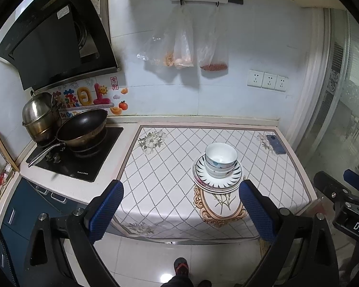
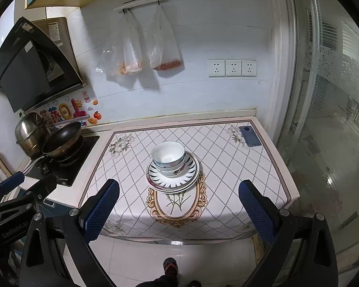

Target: Organize plates and bowls

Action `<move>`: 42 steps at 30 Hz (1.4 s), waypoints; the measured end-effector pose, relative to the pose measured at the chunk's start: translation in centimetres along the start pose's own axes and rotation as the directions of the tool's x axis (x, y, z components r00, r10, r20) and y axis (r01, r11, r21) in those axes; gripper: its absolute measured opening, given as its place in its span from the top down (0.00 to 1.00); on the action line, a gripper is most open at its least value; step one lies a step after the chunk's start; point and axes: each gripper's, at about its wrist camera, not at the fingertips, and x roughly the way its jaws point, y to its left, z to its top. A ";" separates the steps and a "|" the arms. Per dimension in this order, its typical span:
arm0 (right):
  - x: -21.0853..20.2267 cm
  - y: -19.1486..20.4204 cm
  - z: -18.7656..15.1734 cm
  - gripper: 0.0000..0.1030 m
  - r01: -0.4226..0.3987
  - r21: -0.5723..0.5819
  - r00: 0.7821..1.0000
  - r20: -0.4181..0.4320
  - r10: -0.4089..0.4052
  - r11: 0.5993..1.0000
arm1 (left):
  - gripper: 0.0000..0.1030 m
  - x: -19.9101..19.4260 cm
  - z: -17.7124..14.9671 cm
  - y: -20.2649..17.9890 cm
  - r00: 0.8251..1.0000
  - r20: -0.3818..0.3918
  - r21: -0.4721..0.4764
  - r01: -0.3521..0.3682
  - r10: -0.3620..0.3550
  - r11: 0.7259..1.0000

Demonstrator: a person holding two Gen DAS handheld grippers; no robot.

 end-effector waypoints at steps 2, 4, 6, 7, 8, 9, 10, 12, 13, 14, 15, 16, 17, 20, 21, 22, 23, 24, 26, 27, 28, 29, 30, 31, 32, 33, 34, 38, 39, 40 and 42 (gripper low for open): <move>0.0 0.0 0.1 0.01 0.002 -0.001 1.000 0.003 -0.002 1.000 | 0.04 -0.1 0.1 0.0 1.000 0.003 -0.001 -0.001 0.001 1.000; 0.1 -0.1 0.1 0.01 0.000 0.000 1.000 0.004 0.000 1.000 | 0.04 -0.1 0.1 -0.1 1.000 0.004 0.001 -0.003 0.003 1.000; 0.1 -0.1 0.1 0.01 0.001 0.001 1.000 0.005 -0.001 1.000 | 0.04 0.0 0.2 -0.1 1.000 0.003 0.004 -0.004 0.004 1.000; 0.1 -0.1 0.1 0.01 0.000 0.003 1.000 0.002 0.000 1.000 | 0.04 0.0 0.2 -0.1 1.000 0.002 0.003 -0.004 0.004 1.000; 0.0 -0.1 0.1 0.01 -0.002 0.005 1.000 0.003 0.002 1.000 | 0.04 0.0 0.2 -0.1 1.000 0.004 0.002 -0.006 0.006 1.000; 0.1 -0.1 0.0 0.01 -0.004 0.007 1.000 0.001 0.004 1.000 | 0.04 0.0 0.2 -0.1 1.000 0.004 0.005 -0.005 0.005 1.000; 0.1 -0.1 0.0 0.01 -0.004 0.006 1.000 0.000 0.004 1.000 | 0.04 0.1 0.2 -0.1 1.000 0.003 0.006 -0.007 0.007 1.000; 0.2 -0.1 0.1 0.01 -0.004 0.005 1.000 -0.002 0.004 1.000 | 0.04 0.1 0.1 -0.2 1.000 0.003 0.002 -0.008 0.008 1.000; 0.2 -0.1 0.1 0.01 -0.003 0.003 1.000 -0.002 0.003 1.000 | 0.04 0.1 0.1 -0.2 1.000 0.002 0.004 -0.009 0.009 1.000; 0.1 -0.1 0.1 0.01 -0.002 0.003 1.000 -0.002 0.002 1.000 | 0.04 0.1 0.1 -0.2 1.000 0.003 0.004 -0.009 0.009 1.000; 0.2 -0.1 0.1 0.01 -0.002 0.002 1.000 -0.003 0.002 1.000 | 0.04 0.1 0.1 -0.2 1.000 0.004 0.003 -0.009 0.009 1.000; 0.2 -0.1 0.1 0.01 -0.003 0.003 1.000 -0.002 0.003 1.000 | 0.04 0.1 0.1 -0.1 1.000 0.005 0.002 -0.010 0.010 1.000; 0.2 -0.1 0.1 0.01 -0.002 0.002 1.000 -0.002 0.002 1.000 | 0.04 0.0 0.1 -0.1 1.000 0.007 0.002 -0.011 0.011 1.000; 0.3 -0.1 0.0 0.01 0.000 0.001 1.000 -0.004 0.000 1.000 | 0.04 -0.1 0.0 -0.1 1.000 0.011 -0.001 -0.013 0.013 1.000; 0.3 -0.1 0.0 0.01 0.001 -0.001 1.000 -0.005 -0.001 1.000 | 0.04 -0.1 -0.1 -0.1 1.000 0.011 -0.001 -0.014 0.014 1.000; 0.4 -0.2 0.0 0.01 0.002 -0.002 1.000 -0.005 -0.002 1.000 | 0.04 -0.1 -0.1 -0.1 1.000 0.010 -0.002 -0.013 0.013 1.000; 0.4 -0.2 0.1 0.01 0.002 -0.003 1.000 -0.005 -0.002 1.000 | 0.04 -0.1 -0.1 -0.1 1.000 0.009 -0.002 -0.012 0.012 1.000; 0.4 -0.2 0.1 0.01 0.002 -0.003 1.000 -0.005 -0.002 1.000 | 0.04 -0.1 0.0 -0.1 1.000 0.009 -0.001 -0.013 0.013 1.000; 0.6 -0.3 0.2 0.01 0.002 -0.005 1.000 -0.006 -0.002 1.000 | 0.04 -0.1 0.0 -0.1 1.000 0.008 -0.001 -0.012 0.012 1.000; 0.6 -0.3 0.2 0.01 0.003 -0.005 1.000 -0.006 -0.003 1.000 | 0.04 -0.1 0.0 -0.1 1.000 0.007 -0.001 -0.012 0.012 1.000; 0.6 -0.3 0.2 0.01 0.002 -0.005 1.000 -0.006 -0.002 1.000 | 0.04 -0.1 0.0 -0.1 1.000 0.008 -0.002 -0.012 0.012 1.000; 0.6 -0.3 0.2 0.01 0.003 -0.006 1.000 -0.006 -0.003 1.000 | 0.04 -0.1 0.0 -0.1 1.000 0.008 -0.001 -0.012 0.012 1.000; 0.6 -0.3 0.2 0.01 0.003 -0.006 1.000 -0.006 -0.003 1.000 | 0.04 -0.1 0.0 0.0 1.000 0.009 -0.001 -0.011 0.011 1.000; 0.6 -0.3 0.1 0.01 0.003 -0.005 1.000 -0.006 -0.003 1.000 | 0.04 -0.1 0.0 0.0 1.000 0.010 -0.001 -0.012 0.012 1.000; 0.6 -0.3 0.1 0.01 0.003 -0.005 1.000 -0.005 -0.003 1.000 | 0.04 -0.1 0.0 -0.1 1.000 0.010 -0.001 -0.011 0.011 1.000; 0.6 -0.4 0.1 0.01 0.004 -0.007 1.000 -0.004 -0.004 1.000 | 0.04 -0.1 0.0 -0.2 1.000 0.010 -0.001 -0.012 0.012 1.000; 0.6 -0.5 0.1 0.01 0.003 -0.008 1.000 -0.003 -0.003 1.000 | 0.04 -0.1 -0.1 -0.2 1.000 0.011 -0.001 -0.011 0.011 1.000; 0.6 -0.6 0.2 0.01 0.003 -0.009 1.000 -0.001 -0.003 1.000 | 0.04 0.0 0.0 -0.2 1.000 0.010 0.000 -0.009 0.009 1.000; 0.6 -0.6 0.2 0.01 0.001 -0.008 1.000 -0.001 -0.001 1.000 | 0.04 0.0 0.0 -0.2 1.000 0.010 0.000 -0.010 0.010 1.000; 0.6 -0.6 0.1 0.01 -0.001 -0.008 1.000 -0.002 0.001 1.000 | 0.04 0.0 0.0 -0.3 1.000 0.011 0.002 -0.012 0.012 1.000; 0.6 -0.6 0.2 0.01 0.000 -0.009 1.000 -0.001 0.000 1.000 | 0.04 0.0 0.0 -0.4 1.000 0.010 0.003 -0.012 0.012 1.000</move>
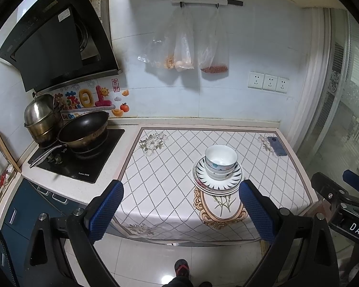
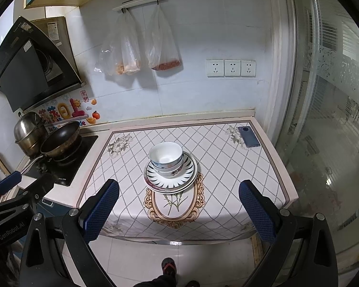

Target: Organize plates and bowls

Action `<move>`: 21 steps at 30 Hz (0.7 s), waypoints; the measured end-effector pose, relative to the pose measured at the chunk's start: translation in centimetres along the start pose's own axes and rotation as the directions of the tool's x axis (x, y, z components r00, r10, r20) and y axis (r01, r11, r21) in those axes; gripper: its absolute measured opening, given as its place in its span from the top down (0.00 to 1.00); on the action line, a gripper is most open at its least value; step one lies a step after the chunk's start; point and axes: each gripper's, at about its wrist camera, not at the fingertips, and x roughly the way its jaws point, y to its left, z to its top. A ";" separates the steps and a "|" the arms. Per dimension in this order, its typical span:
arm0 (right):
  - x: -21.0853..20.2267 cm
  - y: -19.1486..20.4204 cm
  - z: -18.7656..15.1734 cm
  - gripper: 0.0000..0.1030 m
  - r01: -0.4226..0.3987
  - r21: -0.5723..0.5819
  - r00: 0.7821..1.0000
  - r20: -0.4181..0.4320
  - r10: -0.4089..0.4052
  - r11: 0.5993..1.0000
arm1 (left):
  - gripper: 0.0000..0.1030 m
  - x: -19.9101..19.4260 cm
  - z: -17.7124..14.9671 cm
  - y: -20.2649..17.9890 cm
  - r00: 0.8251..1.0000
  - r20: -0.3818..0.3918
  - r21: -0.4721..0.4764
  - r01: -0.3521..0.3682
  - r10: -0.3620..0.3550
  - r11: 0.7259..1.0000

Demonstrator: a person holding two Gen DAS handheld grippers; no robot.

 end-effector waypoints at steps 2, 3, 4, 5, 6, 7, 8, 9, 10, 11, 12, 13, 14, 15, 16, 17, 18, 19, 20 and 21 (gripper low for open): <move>0.0 0.0 0.0 0.01 -0.002 0.002 1.000 -0.001 0.002 1.000 | 0.04 0.0 0.0 -0.1 1.000 0.001 -0.002 -0.001 0.001 1.000; 0.0 0.0 0.0 0.01 -0.002 0.002 1.000 -0.001 0.002 1.000 | 0.04 -0.1 0.0 0.0 1.000 0.001 -0.002 0.000 0.000 1.000; 0.0 0.0 0.0 0.01 -0.001 0.001 1.000 0.000 0.001 1.000 | 0.04 -0.1 0.0 0.0 1.000 0.002 -0.002 0.001 -0.001 1.000; 0.0 0.0 0.0 0.01 -0.001 0.001 1.000 0.000 0.001 1.000 | 0.04 0.0 0.0 0.0 1.000 0.003 -0.001 0.000 0.000 1.000; 0.0 0.0 0.0 0.01 -0.001 0.002 1.000 0.000 0.001 1.000 | 0.04 -0.1 0.0 0.1 1.000 0.003 0.000 0.000 0.000 1.000; 0.0 0.0 0.0 0.01 -0.001 0.001 1.000 -0.001 0.001 1.000 | 0.04 -0.1 0.0 0.0 1.000 0.004 -0.001 0.001 -0.001 1.000; 0.0 0.0 0.0 0.01 -0.001 0.000 1.000 -0.001 0.001 1.000 | 0.04 -0.1 0.0 -0.1 1.000 0.004 -0.001 0.001 -0.001 1.000; 0.0 0.0 0.0 0.01 -0.001 0.001 1.000 -0.001 0.001 1.000 | 0.04 -0.1 0.0 -0.2 1.000 0.005 -0.001 0.001 -0.001 1.000; 0.0 0.0 0.0 0.01 -0.001 0.001 1.000 0.000 0.001 1.000 | 0.04 -0.1 0.0 -0.2 1.000 0.008 -0.001 0.001 -0.001 1.000; 0.0 0.0 0.1 0.01 -0.001 0.001 1.000 0.000 0.001 1.000 | 0.04 -0.1 0.0 -0.3 1.000 0.008 -0.002 0.001 -0.001 1.000; 0.0 0.0 0.1 0.01 -0.001 0.001 1.000 0.000 0.001 1.000 | 0.04 -0.2 0.0 -0.4 1.000 0.008 -0.002 0.001 -0.001 1.000; 0.0 -0.1 0.1 0.01 0.000 0.001 1.000 0.001 0.000 1.000 | 0.04 -0.1 0.0 -0.5 1.000 0.009 -0.001 0.001 -0.001 1.000; 0.0 -0.1 0.2 0.01 0.001 0.000 1.000 0.001 -0.001 1.000 | 0.04 -0.2 0.0 -0.7 1.000 0.009 -0.001 0.000 0.000 1.000; 0.0 -0.1 0.2 0.01 0.001 0.000 1.000 0.000 -0.001 1.000 | 0.04 -0.2 0.0 -0.8 1.000 0.008 -0.001 0.001 -0.001 1.000; 0.0 -0.1 0.2 0.01 0.000 0.001 1.000 0.001 0.000 1.000 | 0.04 -0.3 0.0 -0.9 1.000 0.009 -0.003 0.000 0.000 1.000; 0.0 -0.1 0.3 0.01 0.002 -0.001 1.000 0.002 -0.002 1.000 | 0.04 -0.4 0.1 -1.0 1.000 0.011 -0.003 -0.001 0.001 1.000; 0.0 -0.1 0.3 0.01 0.003 -0.001 1.000 0.002 -0.003 1.000 | 0.04 -0.5 0.1 -1.1 1.000 0.013 -0.002 -0.003 0.003 1.000; 0.0 -0.1 0.3 0.01 0.002 0.000 1.000 0.003 -0.002 1.000 | 0.04 -0.6 0.1 -1.3 1.000 0.014 -0.002 -0.003 0.003 1.000; 0.0 -0.1 0.3 0.01 0.001 0.000 1.000 0.003 -0.001 1.000 | 0.04 -0.6 0.2 -1.3 1.000 0.015 -0.002 -0.004 0.004 1.000; 0.0 -0.2 0.4 0.01 0.001 0.000 1.000 0.004 -0.001 1.000 | 0.04 -0.6 0.2 -1.4 1.000 0.017 -0.002 -0.003 0.003 1.000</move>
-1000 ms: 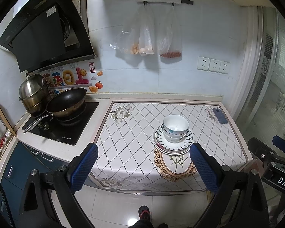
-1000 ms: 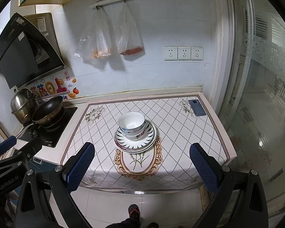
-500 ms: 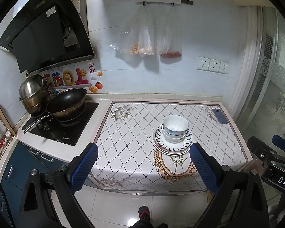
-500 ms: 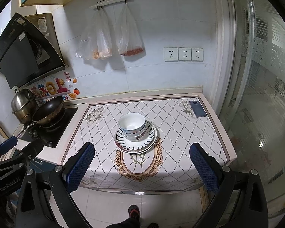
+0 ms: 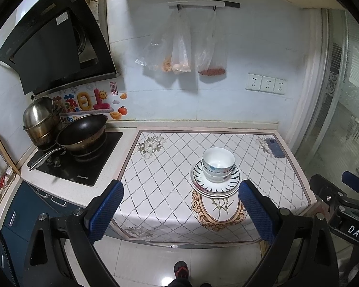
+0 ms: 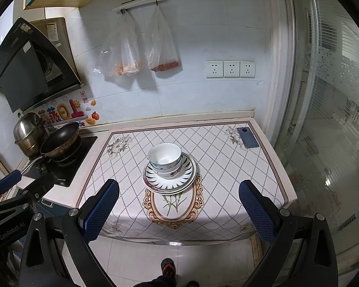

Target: Organize plates and bowls

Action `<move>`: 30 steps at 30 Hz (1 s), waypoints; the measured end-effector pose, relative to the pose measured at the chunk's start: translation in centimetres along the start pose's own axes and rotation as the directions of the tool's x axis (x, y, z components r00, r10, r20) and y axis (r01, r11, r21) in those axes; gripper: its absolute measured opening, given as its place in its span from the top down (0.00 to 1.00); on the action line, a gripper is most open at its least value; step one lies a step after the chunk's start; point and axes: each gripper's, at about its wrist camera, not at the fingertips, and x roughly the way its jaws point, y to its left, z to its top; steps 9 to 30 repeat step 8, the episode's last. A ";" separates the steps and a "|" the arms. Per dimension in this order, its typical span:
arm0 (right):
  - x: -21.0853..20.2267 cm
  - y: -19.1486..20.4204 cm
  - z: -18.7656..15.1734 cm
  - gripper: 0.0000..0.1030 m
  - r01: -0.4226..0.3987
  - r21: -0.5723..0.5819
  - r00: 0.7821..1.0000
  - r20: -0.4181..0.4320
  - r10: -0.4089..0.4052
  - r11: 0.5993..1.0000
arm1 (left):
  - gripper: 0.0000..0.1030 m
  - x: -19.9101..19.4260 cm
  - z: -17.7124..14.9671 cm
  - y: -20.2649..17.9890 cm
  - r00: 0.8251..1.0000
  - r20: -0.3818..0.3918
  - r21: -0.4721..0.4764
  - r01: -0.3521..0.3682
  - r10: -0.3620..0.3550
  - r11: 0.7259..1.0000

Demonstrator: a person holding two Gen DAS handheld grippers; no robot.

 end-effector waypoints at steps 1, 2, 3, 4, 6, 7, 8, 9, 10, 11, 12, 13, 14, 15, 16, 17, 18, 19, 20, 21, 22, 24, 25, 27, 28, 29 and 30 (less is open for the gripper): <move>0.0 0.0 0.0 0.01 0.000 -0.001 1.000 -0.001 0.000 1.000 | 0.04 -0.1 0.0 -0.1 1.000 0.001 0.001 -0.001 0.001 1.000; 0.0 0.0 0.0 0.01 0.000 0.000 1.000 0.000 0.000 1.000 | 0.04 -0.1 0.0 -0.2 1.000 0.004 0.002 -0.002 0.002 1.000; 0.0 0.0 0.0 0.01 0.000 0.000 1.000 0.000 0.000 1.000 | 0.04 -0.2 0.0 -0.3 1.000 0.006 0.004 -0.003 0.003 1.000; 0.0 0.0 0.0 0.01 0.000 -0.001 1.000 -0.001 0.000 1.000 | 0.04 -0.2 0.0 -0.4 1.000 0.007 0.007 -0.006 0.006 1.000; 0.0 0.0 0.0 0.01 0.000 0.001 1.000 0.000 0.000 1.000 | 0.04 -0.3 0.0 -0.6 1.000 0.011 0.011 -0.009 0.009 1.000; 0.0 0.0 0.0 0.01 0.001 0.000 1.000 0.000 -0.001 1.000 | 0.04 -0.4 0.0 -0.6 1.000 0.013 0.010 -0.009 0.009 1.000; 0.0 0.0 0.0 0.01 0.001 0.000 1.000 0.000 -0.001 1.000 | 0.04 -0.3 0.0 -0.6 1.000 0.012 0.009 -0.008 0.008 1.000; 0.0 0.0 0.0 0.01 0.001 0.000 1.000 0.000 -0.001 1.000 | 0.04 -0.3 0.0 -0.6 1.000 0.012 0.009 -0.008 0.008 1.000; 0.0 0.0 0.0 0.01 0.001 0.000 1.000 0.000 -0.001 1.000 | 0.04 -0.3 0.0 -0.6 1.000 0.012 0.009 -0.008 0.008 1.000; 0.0 0.0 0.0 0.01 0.001 0.000 1.000 0.000 -0.001 1.000 | 0.04 -0.3 0.0 -0.6 1.000 0.012 0.009 -0.008 0.008 1.000; 0.0 0.0 0.0 0.01 0.001 0.000 1.000 0.000 -0.001 1.000 | 0.04 -0.3 0.0 -0.6 1.000 0.012 0.009 -0.008 0.008 1.000; 0.0 0.0 0.0 0.01 0.001 0.000 1.000 0.000 -0.001 1.000 | 0.04 -0.3 0.0 -0.6 1.000 0.012 0.009 -0.008 0.008 1.000; 0.0 0.0 0.0 0.01 0.001 0.000 1.000 0.000 -0.001 1.000 | 0.04 -0.3 0.0 -0.6 1.000 0.012 0.009 -0.008 0.008 1.000; 0.0 0.0 0.0 0.01 0.001 0.000 1.000 0.000 -0.001 1.000 | 0.04 -0.3 0.0 -0.6 1.000 0.012 0.009 -0.008 0.008 1.000; 0.0 0.0 0.0 0.01 0.001 0.000 1.000 0.000 -0.001 1.000 | 0.04 -0.3 0.0 -0.6 1.000 0.012 0.009 -0.008 0.008 1.000; 0.0 0.0 0.0 0.01 0.001 0.000 1.000 0.000 -0.001 1.000 | 0.04 -0.3 0.0 -0.6 1.000 0.012 0.009 -0.008 0.008 1.000; 0.0 0.0 0.0 0.01 0.001 0.000 1.000 0.000 -0.001 1.000 | 0.04 -0.3 0.0 -0.6 1.000 0.012 0.009 -0.008 0.008 1.000; 0.0 0.0 0.0 0.01 0.001 0.000 1.000 0.000 -0.001 1.000 | 0.04 -0.3 0.0 -0.6 1.000 0.012 0.009 -0.008 0.008 1.000; 0.0 0.0 0.0 0.01 0.001 0.000 1.000 0.000 -0.001 1.000 | 0.04 -0.3 0.0 -0.6 1.000 0.012 0.009 -0.008 0.008 1.000; 0.0 0.0 0.0 0.01 0.001 0.000 1.000 0.000 -0.001 1.000 | 0.04 -0.3 0.0 -0.6 1.000 0.012 0.009 -0.008 0.008 1.000; 0.0 0.0 0.0 0.01 0.001 0.000 1.000 0.000 -0.001 1.000 | 0.04 -0.3 0.0 -0.6 1.000 0.012 0.009 -0.008 0.008 1.000; 0.0 0.0 0.0 0.01 0.001 0.000 1.000 0.000 -0.001 1.000 | 0.04 -0.3 0.0 -0.6 1.000 0.012 0.009 -0.008 0.008 1.000; 0.0 0.0 0.0 0.01 0.001 0.000 1.000 0.000 -0.001 1.000 | 0.04 -0.3 0.0 -0.6 1.000 0.012 0.009 -0.008 0.008 1.000; 0.0 0.0 0.0 0.01 0.001 0.000 1.000 0.000 -0.001 1.000 | 0.04 -0.3 0.0 -0.6 1.000 0.012 0.009 -0.008 0.008 1.000; 0.0 0.0 0.0 0.01 0.001 0.000 1.000 0.000 -0.001 1.000 | 0.04 -0.3 0.0 -0.6 1.000 0.012 0.009 -0.008 0.008 1.000; 0.0 0.0 0.0 0.01 0.001 0.000 1.000 0.000 -0.001 1.000 | 0.04 -0.3 0.0 -0.6 1.000 0.012 0.009 -0.008 0.008 1.000; 0.0 0.0 0.0 0.01 0.001 0.000 1.000 0.000 -0.001 1.000 | 0.04 -0.3 0.0 -0.6 1.000 0.012 0.009 -0.008 0.008 1.000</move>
